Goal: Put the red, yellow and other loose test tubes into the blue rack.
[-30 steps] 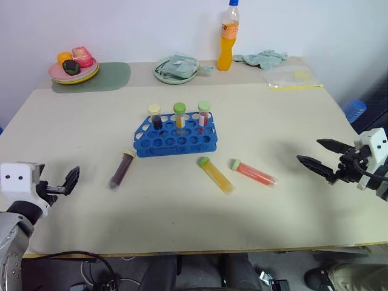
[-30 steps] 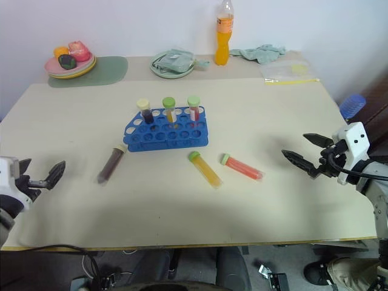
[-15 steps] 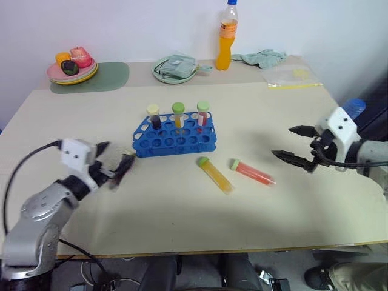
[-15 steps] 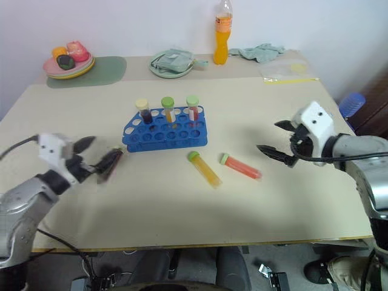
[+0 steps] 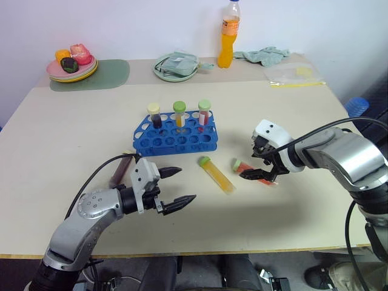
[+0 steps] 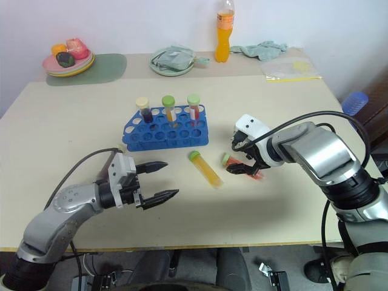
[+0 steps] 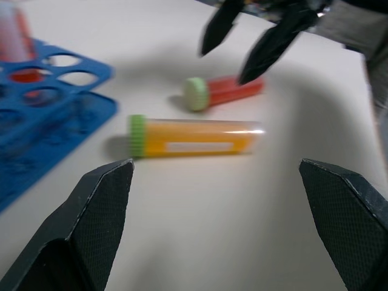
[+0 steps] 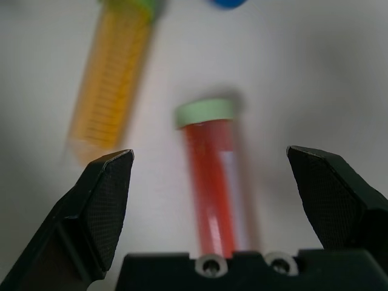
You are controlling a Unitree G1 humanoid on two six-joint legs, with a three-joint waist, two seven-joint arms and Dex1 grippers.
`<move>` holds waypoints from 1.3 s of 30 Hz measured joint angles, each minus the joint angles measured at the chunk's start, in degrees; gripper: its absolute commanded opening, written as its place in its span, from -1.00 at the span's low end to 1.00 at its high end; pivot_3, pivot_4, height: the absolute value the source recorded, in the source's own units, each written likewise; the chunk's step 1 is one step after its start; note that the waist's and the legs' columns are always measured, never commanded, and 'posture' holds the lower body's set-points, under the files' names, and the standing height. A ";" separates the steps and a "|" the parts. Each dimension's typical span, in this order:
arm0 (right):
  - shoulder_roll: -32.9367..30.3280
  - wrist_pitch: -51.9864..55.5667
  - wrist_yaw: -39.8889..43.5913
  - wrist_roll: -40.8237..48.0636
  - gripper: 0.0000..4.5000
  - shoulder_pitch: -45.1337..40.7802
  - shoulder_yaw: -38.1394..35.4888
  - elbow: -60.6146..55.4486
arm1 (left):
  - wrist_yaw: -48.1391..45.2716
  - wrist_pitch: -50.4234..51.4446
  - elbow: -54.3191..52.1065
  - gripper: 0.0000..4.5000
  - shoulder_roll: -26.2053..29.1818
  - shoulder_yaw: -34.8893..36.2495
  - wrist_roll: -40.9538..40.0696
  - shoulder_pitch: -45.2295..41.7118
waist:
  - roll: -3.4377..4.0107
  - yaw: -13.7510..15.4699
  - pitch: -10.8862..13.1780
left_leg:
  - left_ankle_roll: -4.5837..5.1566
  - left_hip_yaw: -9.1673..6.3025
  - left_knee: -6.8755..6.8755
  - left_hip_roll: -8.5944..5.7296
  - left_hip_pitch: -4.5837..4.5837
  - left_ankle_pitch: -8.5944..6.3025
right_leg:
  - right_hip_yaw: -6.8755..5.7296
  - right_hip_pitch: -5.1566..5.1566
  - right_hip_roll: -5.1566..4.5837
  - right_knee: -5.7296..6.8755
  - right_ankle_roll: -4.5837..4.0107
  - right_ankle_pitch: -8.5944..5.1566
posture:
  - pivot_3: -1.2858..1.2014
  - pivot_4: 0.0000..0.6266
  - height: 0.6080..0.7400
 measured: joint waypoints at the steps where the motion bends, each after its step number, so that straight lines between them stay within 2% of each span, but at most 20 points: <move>1: 0.47 0.73 0.01 -0.04 1.00 -0.91 0.89 0.89 | -0.02 -0.40 -0.27 0.99 0.00 -0.36 0.26 0.67 | 0.00 -0.02 0.00 | 0.00 0.00 0.00 -0.05 0.00 0.00 | 0.00 0.00 0.00 0.00 0.00 0.01 | 0.03 -0.52 1.00; 3: 1.59 1.53 -0.02 -0.10 1.00 -2.24 2.49 2.82 | 0.08 -0.95 -0.93 0.99 -0.08 -1.19 0.69 1.99 | 0.00 -0.06 0.00 | 0.00 -0.01 0.00 -0.15 0.00 0.00 | 0.00 0.00 0.00 0.00 0.00 0.01 | 0.03 -0.52 1.00; 6: 4.47 3.44 -0.36 -0.19 0.65 -4.18 4.47 7.10 | 0.42 -1.25 -2.44 1.00 -0.40 -1.87 1.06 3.55 | 0.00 -0.20 0.00 | 0.00 -0.01 0.00 -0.15 0.01 0.00 | 0.00 -0.03 0.00 0.03 0.01 0.02 | 0.03 -0.52 1.00; 10: 5.78 3.71 -1.10 -1.44 -0.23 -5.86 6.64 11.85 | 0.65 -1.98 -3.90 1.00 -0.94 -3.91 1.51 5.53 | 0.02 -0.20 0.00 | 0.00 -0.01 0.00 -0.19 0.00 0.00 | 0.01 -0.04 0.00 0.04 0.02 0.03 | 0.03 -0.52 1.00; 12: 6.13 3.71 -1.13 -1.68 -0.61 -6.54 7.08 12.72 | 1.01 -2.18 -4.14 1.00 -1.29 -4.08 1.72 5.84 | 0.02 -0.12 0.00 | 0.00 -0.03 0.01 -0.20 0.00 0.01 | 0.00 -0.04 0.00 0.05 0.04 0.04 | 0.03 -0.52 1.00; 18: 4.20 -1.09 0.81 -1.66 -0.65 -6.68 6.16 8.35 | 1.71 -2.39 -4.27 1.00 -1.32 -3.83 1.90 6.06 | 0.04 -0.10 0.01 | 0.01 -0.02 0.01 -0.23 -0.05 0.00 | 0.00 -0.10 0.00 0.06 0.17 0.11 | 0.03 -0.52 1.00; 21: 5.45 -19.55 1.04 -1.83 -0.65 1.51 -4.19 2.01 | 3.28 -2.41 -3.57 1.00 -2.93 -2.31 1.19 6.23 | 0.01 0.00 -0.01 | 0.02 -0.05 0.02 -0.24 -0.05 0.00 | -0.03 -0.05 0.00 0.07 0.24 0.15 | 0.03 -0.52 1.00; 24: 11.69 -34.11 0.25 -1.06 -0.65 7.09 -12.88 -1.39 | 5.57 -2.42 -1.70 1.00 -5.31 0.88 0.36 5.24 | 0.02 -0.23 -0.02 | 0.01 -0.06 0.11 -0.24 0.01 0.01 | -0.02 -0.01 0.02 0.18 0.26 0.16 | 0.03 -0.52 1.00; 28: 25.52 -40.55 -7.11 2.21 -0.65 10.69 -19.91 -2.66 | 8.36 -2.94 1.50 1.00 -8.12 4.21 -0.06 3.79 | -0.02 -0.55 -0.06 | -0.03 -0.10 0.09 -0.24 0.20 0.04 | 0.00 0.12 0.04 0.25 0.24 0.17 | 0.03 -0.52 1.00; 32: 37.74 -48.26 -15.12 -0.45 -0.65 12.42 -18.51 -1.03 | 10.63 -3.20 4.34 1.00 -10.84 6.37 -0.91 2.46 | 0.00 -1.32 -0.06 | -0.10 -0.15 0.07 -0.26 0.21 0.08 | 0.03 0.04 0.04 0.39 0.23 0.16 | 0.03 -0.52 1.00; 35: 48.40 -58.73 -23.31 -7.37 -0.65 16.32 -14.49 3.90 | 12.58 -4.84 5.00 1.00 -11.74 7.75 0.16 3.35 | -0.05 -1.63 -0.12 | -0.16 -0.14 -0.01 -0.27 0.30 0.11 | 0.08 -0.03 0.04 0.54 0.21 0.15 | 0.03 -0.52 1.00; 39: 53.68 -66.07 -28.42 -13.18 -0.65 19.28 -10.64 12.23 | 13.92 -6.98 5.17 1.00 -11.77 8.03 2.19 4.74 | -0.02 -1.59 -0.10 | -0.24 -0.05 0.01 -0.28 0.28 0.16 | 0.24 -0.30 0.00 0.87 0.20 0.15 | 0.03 -0.52 1.00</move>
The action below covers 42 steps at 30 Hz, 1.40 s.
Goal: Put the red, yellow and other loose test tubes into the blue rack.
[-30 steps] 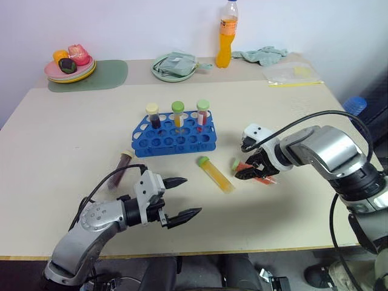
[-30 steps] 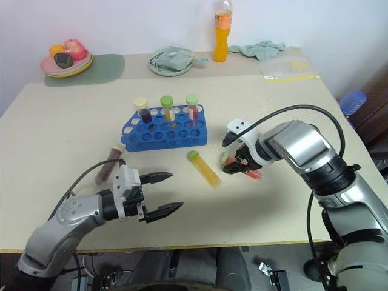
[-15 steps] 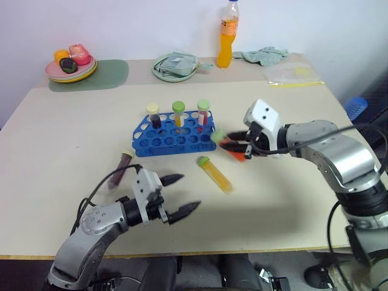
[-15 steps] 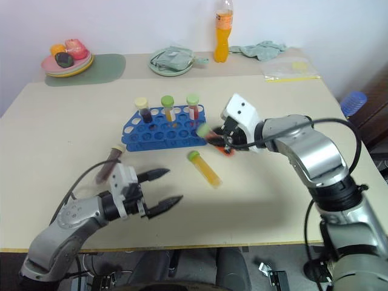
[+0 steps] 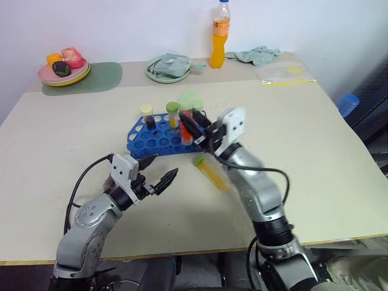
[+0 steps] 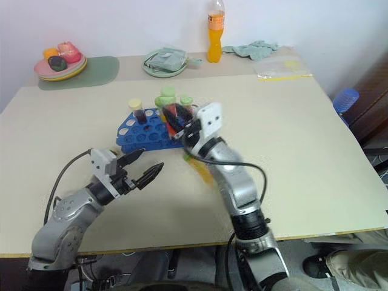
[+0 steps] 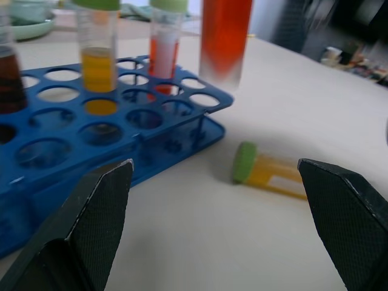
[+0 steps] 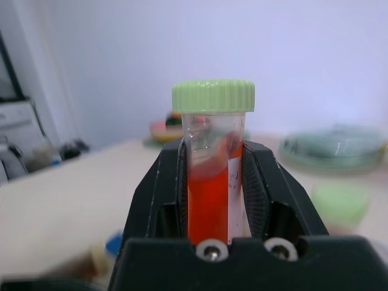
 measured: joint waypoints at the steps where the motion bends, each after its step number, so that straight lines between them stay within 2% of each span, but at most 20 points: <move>1: 0.25 -1.92 -0.40 -0.79 -0.65 -0.11 0.02 1.45 | 0.01 -0.47 -0.01 1.00 0.21 0.02 0.36 0.46 | 0.00 0.08 0.00 | -0.01 0.04 0.00 -0.01 0.01 0.00 | -0.01 0.02 0.00 0.01 0.00 0.00 | 0.03 -0.52 1.00; 11: 0.30 -10.79 -2.49 -3.31 -0.65 -3.01 -3.33 12.83 | 0.26 -0.94 -0.91 1.00 0.98 -0.03 0.80 1.41 | 0.01 -0.17 0.00 | -0.01 0.06 -0.02 0.01 0.08 0.00 | -0.01 0.02 0.03 0.10 -0.02 0.00 | 0.03 -0.52 1.00; 35: 0.51 -19.21 -3.77 -7.51 -0.65 -5.38 -4.47 23.02 | 0.52 -1.02 -0.99 1.00 0.76 -0.82 1.43 1.12 | 0.01 -0.23 0.00 | -0.02 0.08 -0.01 0.01 0.11 0.01 | 0.00 0.04 0.03 0.12 -0.03 0.00 | 0.03 -0.52 1.00; 41: 0.15 -18.32 -2.21 -5.98 0.68 -3.22 -4.72 19.20 | 1.64 0.56 -3.21 1.00 0.73 -1.11 1.30 -0.13 | 0.02 -0.20 0.01 | -0.02 0.05 -0.01 0.01 0.10 0.01 | 0.00 0.03 0.03 0.12 -0.03 0.00 | 0.03 -0.52 1.00; 42: -0.13 -17.67 -2.06 -5.84 0.68 -2.68 -4.76 17.32 | 1.80 1.19 -3.59 1.00 0.75 -1.11 1.24 -0.21 | 0.02 -0.17 0.01 | -0.02 0.05 -0.01 0.01 0.10 0.01 | 0.01 0.03 0.03 0.12 -0.03 0.00 | 0.03 -0.52 1.00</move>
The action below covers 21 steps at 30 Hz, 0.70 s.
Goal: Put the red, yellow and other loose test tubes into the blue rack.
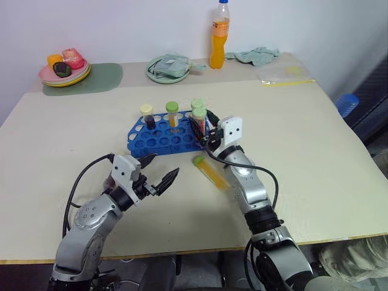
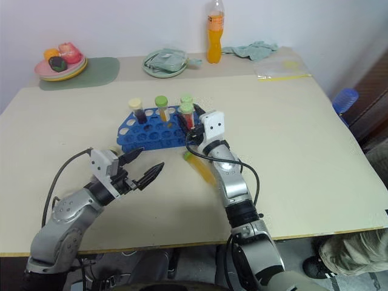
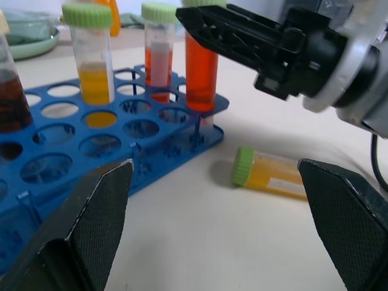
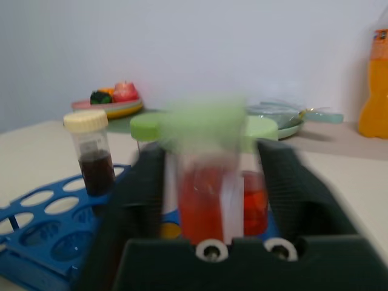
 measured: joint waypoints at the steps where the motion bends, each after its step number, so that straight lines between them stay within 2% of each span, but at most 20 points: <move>1: -0.60 1.16 0.32 0.61 0.68 0.73 -0.08 -2.72 | 0.16 0.37 -0.36 1.00 0.01 0.01 -0.09 0.00 | 0.00 0.04 0.00 | 0.00 -0.01 0.00 0.00 0.00 0.00 | 0.00 0.00 0.00 0.00 0.00 0.00 | 0.03 -0.52 1.00; 10: -11.59 19.91 5.90 10.24 0.68 3.21 -3.50 -26.59 | 0.43 2.37 -1.47 1.00 1.56 1.24 -1.55 0.51 | 0.00 0.12 0.00 | 0.01 -0.04 -0.01 0.01 0.00 -0.01 | 0.00 0.02 0.00 -0.01 -0.02 -0.01 | 0.03 -0.52 1.00; 15: -20.47 32.13 10.10 17.80 0.68 4.46 -5.92 -34.44 | 0.73 6.64 -1.68 1.00 5.81 4.52 -3.13 0.18 | 0.00 0.24 0.00 | 0.05 -0.04 0.01 0.02 0.00 -0.03 | -0.01 0.05 0.00 -0.04 -0.02 -0.02 | 0.03 -0.52 1.00; 18: -25.70 35.06 13.64 19.00 0.68 6.91 -6.14 -36.11 | 1.27 10.43 -1.26 1.00 8.10 8.64 -5.58 -1.31 | -0.01 0.36 0.00 | 0.07 0.02 0.03 0.01 0.00 -0.04 | -0.03 0.10 -0.01 -0.07 -0.02 -0.02 | 0.03 -0.52 1.00; 21: -28.21 35.34 16.33 18.84 0.68 8.80 -5.61 -36.25 | 1.68 13.52 0.27 1.00 11.22 10.63 -6.09 -2.97 | -0.02 0.28 0.01 | 0.08 0.05 0.03 0.01 0.00 -0.04 | -0.05 0.10 -0.01 -0.07 -0.02 -0.02 | 0.03 -0.52 1.00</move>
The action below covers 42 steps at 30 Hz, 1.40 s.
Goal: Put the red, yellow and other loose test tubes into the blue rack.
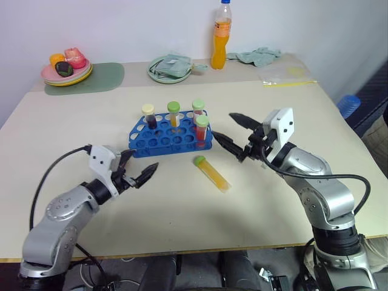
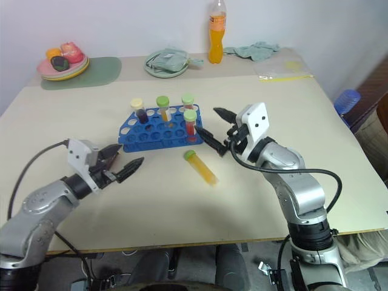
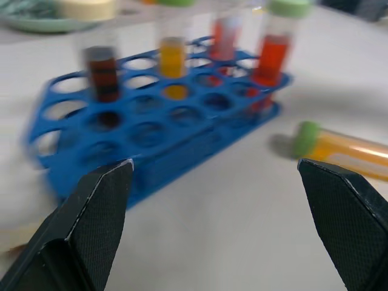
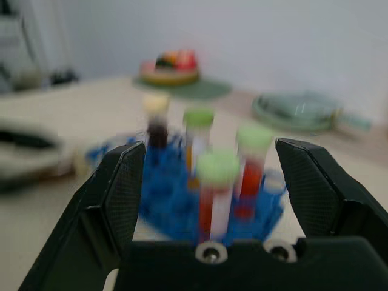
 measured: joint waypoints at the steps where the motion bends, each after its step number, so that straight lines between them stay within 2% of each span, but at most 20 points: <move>1: -0.55 -0.17 0.70 -0.26 0.68 0.38 0.27 0.02 | 0.54 1.29 0.72 1.00 0.91 0.50 0.02 -0.90 | 0.00 -0.07 0.00 | 0.00 0.00 0.00 0.00 0.00 0.00 | 0.00 0.00 0.00 0.01 0.00 0.00 | 0.03 -0.52 1.00; 7: -0.91 -0.66 3.25 -1.84 0.68 0.60 3.47 0.09 | 4.12 4.57 3.60 1.00 2.91 4.43 0.38 -7.03 | -0.02 0.01 0.01 | 0.00 -0.02 0.01 0.00 -0.01 0.00 | -0.01 -0.01 0.00 0.00 0.01 0.00 | 0.03 -0.52 1.00; 10: -3.56 5.43 2.75 -2.88 0.68 0.23 5.80 0.08 | 2.27 3.61 3.59 1.00 3.57 4.59 0.27 -6.40 | -0.02 0.05 0.01 | -0.01 -0.03 0.02 0.01 -0.01 0.00 | -0.01 -0.01 -0.01 0.00 0.00 0.00 | 0.03 -0.52 1.00; 13: -4.16 16.64 -0.23 -2.72 0.68 -2.38 6.77 0.04 | -0.97 1.03 3.50 1.00 4.15 4.32 0.85 -4.67 | -0.02 0.01 0.01 | -0.01 -0.06 -0.01 0.02 -0.01 0.01 | -0.01 -0.04 -0.01 0.01 -0.02 -0.01 | 0.03 -0.52 1.00; 17: -0.31 41.13 -6.68 -1.04 0.68 -13.54 7.90 -0.03 | -7.93 -3.81 2.32 1.00 6.30 1.60 1.99 -1.24 | 0.01 -0.25 0.02 | -0.01 -0.08 -0.04 0.09 -0.03 0.01 | 0.05 -0.13 -0.01 0.02 -0.11 -0.04 | 0.03 -0.52 1.00; 21: 3.44 58.75 -9.88 1.47 0.68 -22.67 8.59 -0.15 | -13.53 -6.26 1.82 1.00 6.55 -1.35 1.87 0.53 | 0.00 0.26 0.02 | -0.01 -0.19 -0.04 0.06 -0.12 0.00 | -0.03 -0.15 -0.05 -0.04 -0.12 -0.04 | 0.03 -0.52 1.00; 27: 2.52 61.80 -16.71 14.56 0.68 -26.30 11.99 9.04 | -18.12 -9.43 1.49 1.00 6.90 -3.66 3.25 3.82 | 0.04 -0.11 0.04 | 0.00 -0.15 -0.06 0.02 -0.13 0.00 | -0.03 -0.19 -0.10 -0.02 -0.12 -0.04 | 0.03 -0.52 1.00; 32: 2.30 61.80 -27.39 27.12 0.68 -32.80 14.43 20.45 | -19.31 -11.12 0.61 1.00 6.90 -4.78 4.41 6.69 | 0.04 -0.40 0.04 | 0.01 -0.10 -0.08 0.06 -0.12 -0.01 | -0.01 -0.21 -0.08 0.00 -0.12 -0.04 | 0.03 -0.52 1.00; 40: 3.31 61.80 -41.83 42.09 0.68 -40.02 18.18 35.76 | -21.02 -11.23 -2.89 1.00 7.31 -6.07 5.09 10.51 | 0.06 -0.26 0.05 | 0.02 -0.09 -0.05 0.05 -0.14 -0.01 | -0.02 -0.19 -0.08 -0.01 -0.12 -0.04 | 0.03 -0.52 1.00; 41: 3.44 61.80 -43.42 43.26 0.45 -40.56 18.40 37.30 | -21.01 -11.20 -3.63 1.00 7.31 -6.29 5.06 10.44 | 0.06 -0.24 0.05 | 0.03 -0.09 -0.05 0.05 -0.14 -0.01 | -0.02 -0.18 -0.08 -0.02 -0.12 -0.04 | 0.03 -0.52 1.00; 42: 3.59 61.80 -44.63 43.94 0.33 -40.87 18.56 38.55 | -20.94 -11.09 -4.20 1.00 7.30 -6.56 5.00 10.38 | 0.06 -0.25 0.05 | 0.04 -0.09 -0.05 0.05 -0.14 -0.02 | -0.02 -0.18 -0.08 -0.02 -0.11 -0.04 | 0.03 -0.52 1.00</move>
